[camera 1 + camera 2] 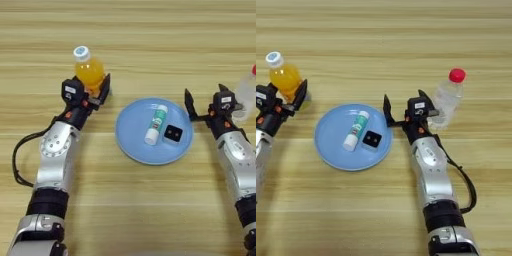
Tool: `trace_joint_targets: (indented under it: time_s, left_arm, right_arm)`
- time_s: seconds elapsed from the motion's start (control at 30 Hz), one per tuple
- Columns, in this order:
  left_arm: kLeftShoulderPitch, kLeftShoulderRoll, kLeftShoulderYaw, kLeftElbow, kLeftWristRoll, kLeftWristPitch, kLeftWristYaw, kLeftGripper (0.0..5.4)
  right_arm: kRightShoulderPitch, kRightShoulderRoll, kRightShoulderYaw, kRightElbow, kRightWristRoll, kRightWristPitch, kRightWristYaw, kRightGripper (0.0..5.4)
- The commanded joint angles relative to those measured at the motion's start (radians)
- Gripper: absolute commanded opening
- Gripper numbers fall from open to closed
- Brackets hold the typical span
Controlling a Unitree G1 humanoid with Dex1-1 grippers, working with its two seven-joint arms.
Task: Move the objects on the table
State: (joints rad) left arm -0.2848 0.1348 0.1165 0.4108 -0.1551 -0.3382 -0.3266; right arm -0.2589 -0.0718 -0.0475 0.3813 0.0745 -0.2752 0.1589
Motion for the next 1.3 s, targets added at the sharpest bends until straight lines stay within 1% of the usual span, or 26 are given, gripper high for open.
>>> trace_joint_targets:
  time_s: [0.03, 0.27, 0.37, 0.5, 0.63, 0.77, 0.8, 0.9, 0.93, 1.0, 1.03, 1.17, 1.2, 1.3]
  left_arm:
    - [-0.042, 0.016, 0.011, 0.111, 0.031, -0.03, 0.036, 3.38]
    - [-0.056, 0.01, 0.012, 0.251, 0.05, -0.057, 0.067, 3.38]
    - [-0.056, -0.004, 0.003, 0.294, 0.05, -0.076, 0.057, 3.38]
    - [-0.058, -0.014, -0.007, 0.318, 0.05, -0.094, 0.05, 3.37]
    - [-0.062, -0.013, -0.011, 0.333, 0.048, -0.108, 0.051, 3.37]
    - [-0.061, -0.01, -0.021, 0.342, 0.067, -0.116, 0.07, 3.37]
    - [-0.06, -0.01, -0.024, 0.346, 0.073, -0.118, 0.076, 3.66]
    - [-0.058, -0.013, -0.028, 0.355, 0.084, -0.127, 0.092, 3.89]
    - [-0.058, -0.015, -0.028, 0.357, 0.084, -0.131, 0.094, 4.06]
    - [-0.058, -0.018, -0.025, 0.357, 0.086, -0.143, 0.107, 4.17]
    - [-0.057, -0.019, -0.024, 0.356, 0.089, -0.148, 0.117, 4.34]
    - [-0.047, -0.024, -0.018, 0.348, 0.109, -0.174, 0.183, 4.69]
    - [-0.043, -0.028, -0.016, 0.345, 0.108, -0.18, 0.194, 4.69]
    - [-0.028, -0.04, -0.007, 0.326, 0.1, -0.193, 0.219, 5.05]
  right_arm:
    - [-0.002, 0.001, -0.002, 0.007, -0.002, -0.006, -0.003, 5.4]
    - [0.006, 0.0, -0.001, -0.007, -0.002, -0.003, -0.001, 5.4]
    - [0.007, 0.0, 0.0, -0.009, -0.002, -0.001, -0.001, 5.4]
    - [0.008, 0.0, 0.0, -0.009, -0.003, -0.001, -0.002, 5.4]
    - [0.008, 0.001, 0.001, -0.008, -0.004, -0.002, -0.003, 5.4]
    - [0.009, 0.002, 0.002, -0.009, -0.004, -0.002, -0.003, 5.4]
    - [0.009, 0.002, 0.002, -0.009, -0.004, -0.002, -0.003, 5.4]
    - [0.01, 0.002, 0.002, -0.009, -0.005, -0.002, -0.003, 5.4]
    - [0.01, 0.002, 0.002, -0.009, -0.005, -0.002, -0.003, 5.4]
    - [0.01, 0.001, 0.002, -0.009, -0.005, -0.003, -0.003, 5.4]
    - [0.01, 0.001, 0.002, -0.008, -0.005, -0.003, -0.003, 5.4]
    - [0.009, 0.0, 0.001, -0.005, -0.005, -0.004, -0.003, 5.4]
    - [0.008, 0.0, 0.001, -0.004, -0.005, -0.004, -0.003, 5.4]
    - [0.007, -0.001, -0.001, -0.001, -0.004, -0.005, -0.002, 5.4]
